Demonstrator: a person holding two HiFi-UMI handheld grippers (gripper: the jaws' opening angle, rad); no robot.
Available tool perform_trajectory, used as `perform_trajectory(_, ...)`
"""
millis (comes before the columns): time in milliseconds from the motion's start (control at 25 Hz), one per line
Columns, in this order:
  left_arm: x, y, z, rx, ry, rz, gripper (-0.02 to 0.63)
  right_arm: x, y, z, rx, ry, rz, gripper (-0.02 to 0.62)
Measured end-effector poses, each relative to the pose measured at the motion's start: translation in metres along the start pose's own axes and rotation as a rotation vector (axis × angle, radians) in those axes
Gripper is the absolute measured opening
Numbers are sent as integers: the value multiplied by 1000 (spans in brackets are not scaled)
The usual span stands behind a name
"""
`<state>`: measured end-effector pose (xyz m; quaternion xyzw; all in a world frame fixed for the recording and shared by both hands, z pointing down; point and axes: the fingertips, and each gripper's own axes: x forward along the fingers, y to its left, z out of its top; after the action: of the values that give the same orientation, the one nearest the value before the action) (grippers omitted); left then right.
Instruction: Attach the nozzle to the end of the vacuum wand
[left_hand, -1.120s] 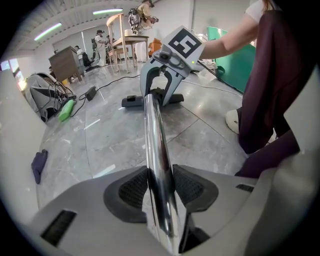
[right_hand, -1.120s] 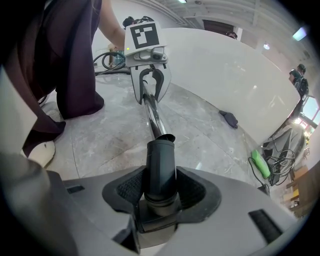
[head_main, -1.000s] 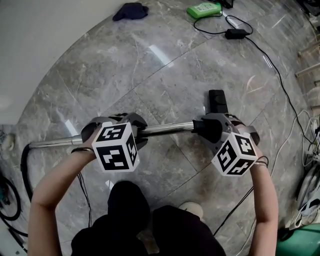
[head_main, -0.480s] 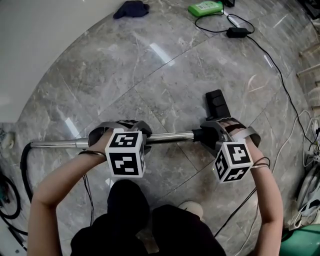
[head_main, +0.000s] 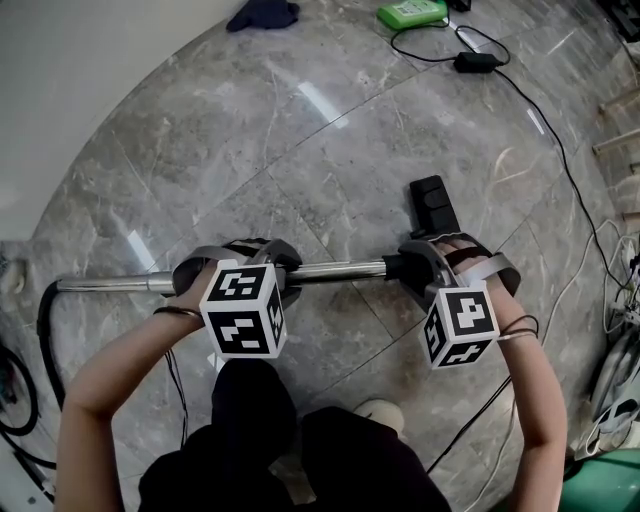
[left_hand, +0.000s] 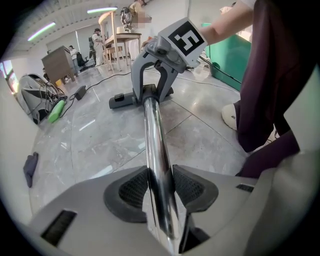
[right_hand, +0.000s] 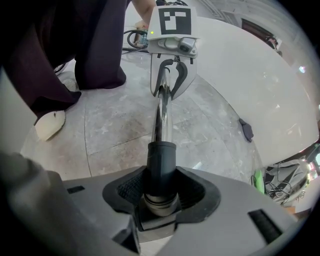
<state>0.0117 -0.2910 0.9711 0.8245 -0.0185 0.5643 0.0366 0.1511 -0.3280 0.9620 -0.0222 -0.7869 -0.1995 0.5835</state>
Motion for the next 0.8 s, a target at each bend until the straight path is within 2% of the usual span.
perform_trajectory(360,-3,2,0,-21,-7,36,161,0,-2,3,-15,45,-37,187)
perform_trajectory(640,5,0,-4,-19,31,43,161,8,2,14,-23,56,-41,187)
perform_trajectory(800,3,3,-4,-6,-8,64,160,10,-1,17,-23,43,-56,187)
